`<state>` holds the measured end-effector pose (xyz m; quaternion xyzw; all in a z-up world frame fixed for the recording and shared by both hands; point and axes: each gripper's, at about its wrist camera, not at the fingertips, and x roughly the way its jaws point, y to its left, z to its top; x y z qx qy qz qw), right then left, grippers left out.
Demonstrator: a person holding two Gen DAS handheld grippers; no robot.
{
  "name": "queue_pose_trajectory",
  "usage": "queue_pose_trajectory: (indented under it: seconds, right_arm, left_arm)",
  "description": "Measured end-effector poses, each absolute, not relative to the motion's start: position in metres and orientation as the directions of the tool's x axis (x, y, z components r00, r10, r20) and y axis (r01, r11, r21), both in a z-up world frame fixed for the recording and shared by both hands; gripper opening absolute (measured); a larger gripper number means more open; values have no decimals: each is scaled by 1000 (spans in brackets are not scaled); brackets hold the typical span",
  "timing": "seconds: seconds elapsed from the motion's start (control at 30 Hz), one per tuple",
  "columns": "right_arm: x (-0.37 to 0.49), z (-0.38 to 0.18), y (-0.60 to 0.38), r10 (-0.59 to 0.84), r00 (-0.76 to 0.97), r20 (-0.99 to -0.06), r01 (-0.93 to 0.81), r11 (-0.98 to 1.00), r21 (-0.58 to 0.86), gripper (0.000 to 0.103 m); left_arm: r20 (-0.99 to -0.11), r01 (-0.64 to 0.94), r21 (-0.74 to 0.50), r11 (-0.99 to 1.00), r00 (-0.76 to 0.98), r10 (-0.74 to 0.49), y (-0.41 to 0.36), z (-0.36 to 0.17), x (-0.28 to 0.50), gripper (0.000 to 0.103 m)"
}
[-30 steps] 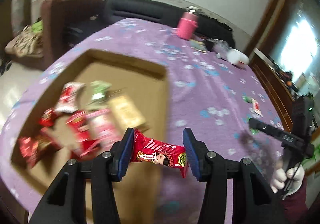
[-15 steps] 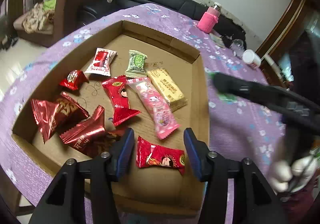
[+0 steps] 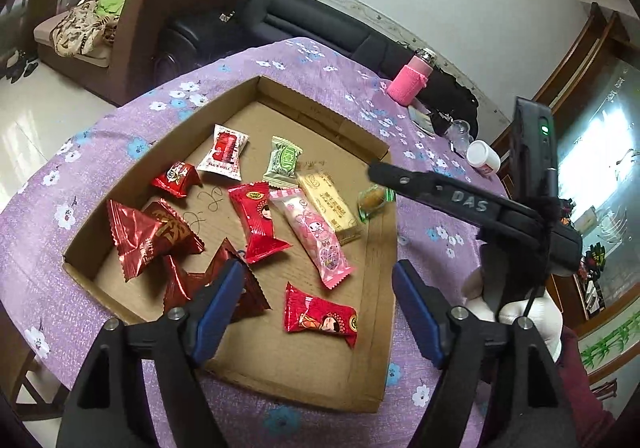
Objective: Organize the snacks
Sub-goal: 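Drop the red wafer bar and clear packet into the box, then grasp the green candy with the left tool while the right grasps the red sausage packet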
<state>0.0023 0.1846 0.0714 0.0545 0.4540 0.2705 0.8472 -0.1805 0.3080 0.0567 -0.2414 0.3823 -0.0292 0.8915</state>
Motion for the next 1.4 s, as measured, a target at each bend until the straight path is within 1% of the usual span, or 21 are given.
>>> queue_pose_trajectory:
  seconds: [0.13,0.27,0.37,0.53,0.57,0.7,0.73,0.77,0.8,0.87,0.9,0.93,0.97,1.03,1.13,1.2,1.23,1.27,1.33,1.37,1.4]
  right_arm:
    - [-5,80,155,491,482,-726,-378,864,332,59]
    - [-13,81,101,449,528,-721,-310,892,328,59]
    - [-12,80,44,378,572,-728,-213,926,313,58]
    - [-3,81,-76,222,647,-730,30,949,315,58]
    - [3,80,-101,168,655,-737,86,952,294,58]
    - [33,71,-149,74,633,-771,163,960,226,57]
    - [40,67,-155,67,628,-776,170,961,220,55]
    - [51,62,-160,56,616,-786,184,960,212,47]
    - [60,57,-163,58,604,-795,191,958,215,41]
    - [73,46,-168,67,576,-814,206,953,224,40]
    - [78,40,-165,60,555,-830,212,954,211,38]
    - [82,33,-162,45,530,-847,219,958,188,34]
    - [81,32,-155,23,535,-844,213,964,161,33]
    - [76,32,-142,114,511,-852,151,964,220,33]
    - [54,32,-112,366,390,-845,14,915,402,34]
    - [31,38,-93,572,301,-763,-108,815,569,34]
    - [23,45,-91,595,304,-744,-143,801,582,34]
    - [11,58,-94,591,350,-727,-169,803,571,34]
    - [2,72,-114,573,431,-697,-131,804,580,34]
    - [-2,78,-130,531,491,-691,-81,817,570,39]
    - [-5,82,-149,442,557,-703,-6,848,529,49]
  left_arm:
    - [-665,-123,-454,882,705,-245,303,60,-180,77]
    - [-653,-78,-457,886,706,-274,289,67,-181,78]
    - [-642,-33,-455,890,704,-303,276,73,-180,80]
    - [-629,69,-431,900,692,-355,244,81,-178,81]
    - [-628,87,-427,900,688,-365,237,82,-177,81]
    - [-638,144,-408,902,662,-394,209,80,-170,81]
    - [-644,151,-406,901,653,-400,203,78,-169,81]
    - [-651,155,-404,901,644,-402,197,76,-166,81]
    - [-657,155,-401,903,637,-402,193,74,-165,81]
    - [-669,152,-396,906,627,-398,188,71,-164,81]
    - [-674,149,-395,907,623,-396,186,69,-163,81]
    - [-680,142,-393,909,620,-391,185,68,-161,81]
    - [-683,139,-392,910,618,-389,185,67,-160,81]
    - [-688,135,-389,911,616,-385,185,65,-159,81]
    - [-689,138,-394,909,611,-391,185,63,-156,81]
    - [-691,147,-391,909,606,-395,181,62,-154,81]
    - [-693,151,-388,909,602,-396,179,61,-154,81]
    - [-695,157,-388,908,597,-400,176,60,-153,81]
    - [-698,169,-383,908,590,-404,172,58,-153,81]
    - [-700,173,-380,909,588,-405,170,58,-154,81]
    - [-702,179,-380,908,583,-409,168,57,-154,81]
